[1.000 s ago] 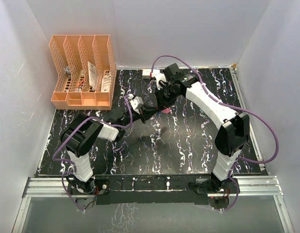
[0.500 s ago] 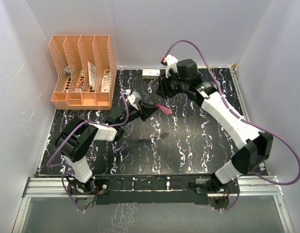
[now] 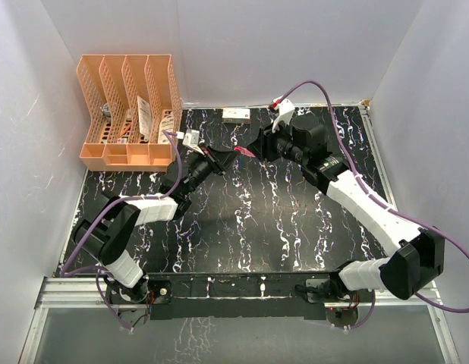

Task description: Put the keys on the keyring

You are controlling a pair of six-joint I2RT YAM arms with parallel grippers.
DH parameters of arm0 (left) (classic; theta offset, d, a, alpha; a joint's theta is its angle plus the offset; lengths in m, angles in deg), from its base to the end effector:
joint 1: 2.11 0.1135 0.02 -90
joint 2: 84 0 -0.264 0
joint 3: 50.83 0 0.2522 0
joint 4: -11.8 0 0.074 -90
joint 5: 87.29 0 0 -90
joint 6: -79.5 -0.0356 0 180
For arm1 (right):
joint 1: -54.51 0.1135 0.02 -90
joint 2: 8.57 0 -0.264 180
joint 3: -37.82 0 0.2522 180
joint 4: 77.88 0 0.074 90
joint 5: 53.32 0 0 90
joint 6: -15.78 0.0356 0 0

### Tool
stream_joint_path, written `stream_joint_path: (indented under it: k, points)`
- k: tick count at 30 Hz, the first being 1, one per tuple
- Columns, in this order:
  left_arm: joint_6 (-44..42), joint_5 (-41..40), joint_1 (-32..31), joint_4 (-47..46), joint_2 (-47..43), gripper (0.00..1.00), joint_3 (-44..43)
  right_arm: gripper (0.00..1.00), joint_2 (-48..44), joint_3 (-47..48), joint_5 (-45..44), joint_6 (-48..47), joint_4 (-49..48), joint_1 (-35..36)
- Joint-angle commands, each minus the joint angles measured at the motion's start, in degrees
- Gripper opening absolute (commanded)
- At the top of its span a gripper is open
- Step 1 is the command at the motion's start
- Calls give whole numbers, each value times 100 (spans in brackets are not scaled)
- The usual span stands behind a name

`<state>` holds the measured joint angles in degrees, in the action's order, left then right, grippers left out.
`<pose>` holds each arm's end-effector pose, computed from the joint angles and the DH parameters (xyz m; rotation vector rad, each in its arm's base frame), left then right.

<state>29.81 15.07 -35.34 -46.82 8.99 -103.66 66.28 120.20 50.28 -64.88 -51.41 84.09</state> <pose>0.2716 -0.1870 0.2489 0.1185 1.3524 -1.2320 0.2600 0.1572 0.3661 -0.5046 1.8848 0.6811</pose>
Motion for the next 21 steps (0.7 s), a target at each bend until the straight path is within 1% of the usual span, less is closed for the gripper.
stream_joint_path:
  k: [1, 7, 10, 14, 21]
  points:
    - [1127, -360, -13, -318, -164, 0, -188, 33, 20, 59, 155, 161, -724, -5]
    - [2165, -208, 33, -824, 154, 0, -229, 33, 67, 19, 123, 201, -805, -5]
    - [2498, -163, 34, -1053, 286, 0, -239, 32, 148, 64, 135, 243, -747, -5]
    - [2666, -194, 44, -1164, 310, 0, -220, 31, 195, 46, 152, 329, -796, -5]
    - [2627, -208, 40, -1031, 122, 0, -219, 30, 300, 38, 215, 379, -858, -7]
